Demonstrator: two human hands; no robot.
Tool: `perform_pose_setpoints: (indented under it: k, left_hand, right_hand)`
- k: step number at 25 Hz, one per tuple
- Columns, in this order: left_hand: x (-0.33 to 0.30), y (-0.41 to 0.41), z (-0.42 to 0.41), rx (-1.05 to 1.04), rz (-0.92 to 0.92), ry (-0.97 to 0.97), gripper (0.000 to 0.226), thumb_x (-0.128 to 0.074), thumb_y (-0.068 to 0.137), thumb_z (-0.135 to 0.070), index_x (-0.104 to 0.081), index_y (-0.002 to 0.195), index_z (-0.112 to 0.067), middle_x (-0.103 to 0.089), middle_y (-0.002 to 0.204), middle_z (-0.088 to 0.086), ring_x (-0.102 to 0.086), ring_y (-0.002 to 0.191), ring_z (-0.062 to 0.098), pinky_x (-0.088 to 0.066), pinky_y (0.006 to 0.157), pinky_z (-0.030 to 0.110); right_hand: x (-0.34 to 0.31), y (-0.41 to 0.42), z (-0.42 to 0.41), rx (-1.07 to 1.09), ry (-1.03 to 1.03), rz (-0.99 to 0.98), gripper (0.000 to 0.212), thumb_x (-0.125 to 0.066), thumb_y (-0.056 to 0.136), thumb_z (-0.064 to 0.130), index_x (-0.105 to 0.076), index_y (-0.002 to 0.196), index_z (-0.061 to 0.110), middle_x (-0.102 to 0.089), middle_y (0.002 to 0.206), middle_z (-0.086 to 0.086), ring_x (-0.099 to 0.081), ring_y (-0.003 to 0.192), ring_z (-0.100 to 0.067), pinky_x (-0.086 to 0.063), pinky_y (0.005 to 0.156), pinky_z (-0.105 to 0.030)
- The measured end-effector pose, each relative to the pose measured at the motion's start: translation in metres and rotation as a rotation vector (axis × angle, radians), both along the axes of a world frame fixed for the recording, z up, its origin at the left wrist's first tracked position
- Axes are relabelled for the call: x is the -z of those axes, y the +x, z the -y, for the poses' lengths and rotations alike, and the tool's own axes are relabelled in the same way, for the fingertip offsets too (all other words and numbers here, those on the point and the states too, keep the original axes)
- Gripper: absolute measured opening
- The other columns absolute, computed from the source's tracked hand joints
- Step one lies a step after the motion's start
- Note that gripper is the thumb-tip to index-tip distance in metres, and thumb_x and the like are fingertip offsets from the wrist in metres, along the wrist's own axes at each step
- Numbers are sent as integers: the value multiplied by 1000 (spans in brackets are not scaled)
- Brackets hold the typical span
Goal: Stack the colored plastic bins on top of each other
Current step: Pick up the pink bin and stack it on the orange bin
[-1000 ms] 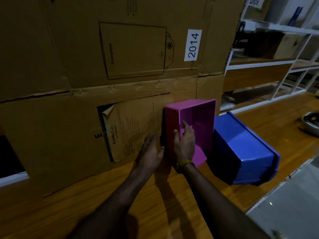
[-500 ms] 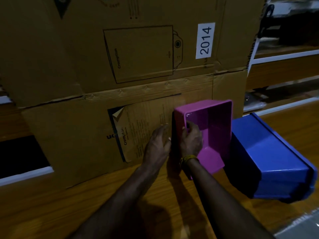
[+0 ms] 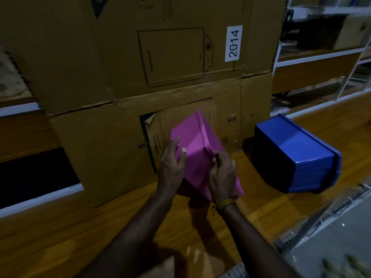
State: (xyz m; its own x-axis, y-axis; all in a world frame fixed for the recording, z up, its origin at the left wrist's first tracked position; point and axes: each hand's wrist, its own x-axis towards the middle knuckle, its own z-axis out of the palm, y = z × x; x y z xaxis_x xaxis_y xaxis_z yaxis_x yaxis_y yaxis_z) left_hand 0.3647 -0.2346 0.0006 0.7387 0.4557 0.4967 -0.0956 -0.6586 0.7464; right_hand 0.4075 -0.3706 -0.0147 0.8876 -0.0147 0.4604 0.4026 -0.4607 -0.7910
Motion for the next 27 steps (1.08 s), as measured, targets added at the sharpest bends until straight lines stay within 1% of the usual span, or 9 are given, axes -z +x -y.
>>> perform_pose_setpoints:
  k: [4, 6, 9, 13, 15, 18, 21, 25, 27]
  left_hand:
    - [8, -42, -25, -127, -80, -46, 50, -43, 101, -40, -41, 145, -17, -46, 143, 10, -48, 126, 22, -42, 89, 29]
    - [7, -59, -40, -160, -78, -125, 53, -43, 100, -44, -37, 147, -19, -44, 145, 12, -47, 128, 24, -41, 91, 32]
    - [3, -81, -63, -169, -54, -326, 52, -40, 100, -48, -43, 144, -20, -57, 130, 6, -58, 114, 23, -44, 85, 30]
    - [5, -110, -69, -128, -63, -390, 49, -37, 99, -55, -60, 125, -20, -68, 107, 1, -63, 84, 12, -43, 62, 24]
    - [8, -125, -64, -129, -15, -423, 46, -37, 99, -55, -64, 116, -21, -69, 97, 3, -66, 80, 19, -45, 62, 26]
    - [8, -144, -57, -229, 50, -435, 41, -38, 99, -54, -67, 105, -25, -67, 82, -1, -63, 72, 21, -43, 59, 29]
    - [3, -165, -49, -312, 105, -440, 39, -39, 99, -54, -66, 96, -26, -66, 79, 3, -63, 70, 26, -42, 59, 32]
    - [2, -192, -32, -420, 156, -446, 37, -40, 98, -53, -65, 98, -26, -64, 79, -2, -63, 72, 24, -44, 59, 31]
    - [5, -208, -24, -486, 150, -437, 38, -40, 98, -53, -64, 104, -24, -66, 86, -1, -65, 78, 22, -48, 63, 31]
  right_hand:
    - [9, -51, 3, -126, -14, 100, 20, -50, 92, -7, -65, 102, 2, -64, 101, -15, -53, 97, -30, -42, 87, -43]
    - [14, -70, 6, -189, -46, 136, 20, -50, 92, -7, -64, 102, 2, -62, 99, -14, -51, 95, -25, -40, 86, -40]
    - [21, -91, 7, -255, 7, 146, 20, -48, 95, -1, -64, 106, 3, -60, 103, -7, -53, 99, -21, -43, 89, -39]
    - [27, -108, 4, -72, 174, -40, 34, -46, 103, 17, -60, 134, 22, -48, 124, -7, -50, 111, -14, -44, 98, -31]
    - [25, -112, 2, -24, 229, -134, 38, -46, 104, 25, -53, 141, 28, -50, 130, -8, -49, 112, -12, -43, 99, -31]
    - [18, -112, 1, -75, 408, -244, 39, -46, 104, 29, -52, 142, 24, -55, 144, 0, -50, 129, -12, -46, 110, -44]
    - [12, -112, 1, -139, 496, -315, 37, -47, 103, 32, -57, 138, 25, -58, 143, 1, -54, 131, -19, -47, 108, -52]
    - [9, -117, 7, -249, 534, -397, 35, -45, 104, 31, -59, 136, 25, -61, 138, -2, -58, 126, -23, -51, 103, -54]
    - [13, -123, 9, -318, 572, -443, 34, -43, 105, 30, -61, 133, 23, -64, 133, -6, -62, 121, -26, -57, 94, -48]
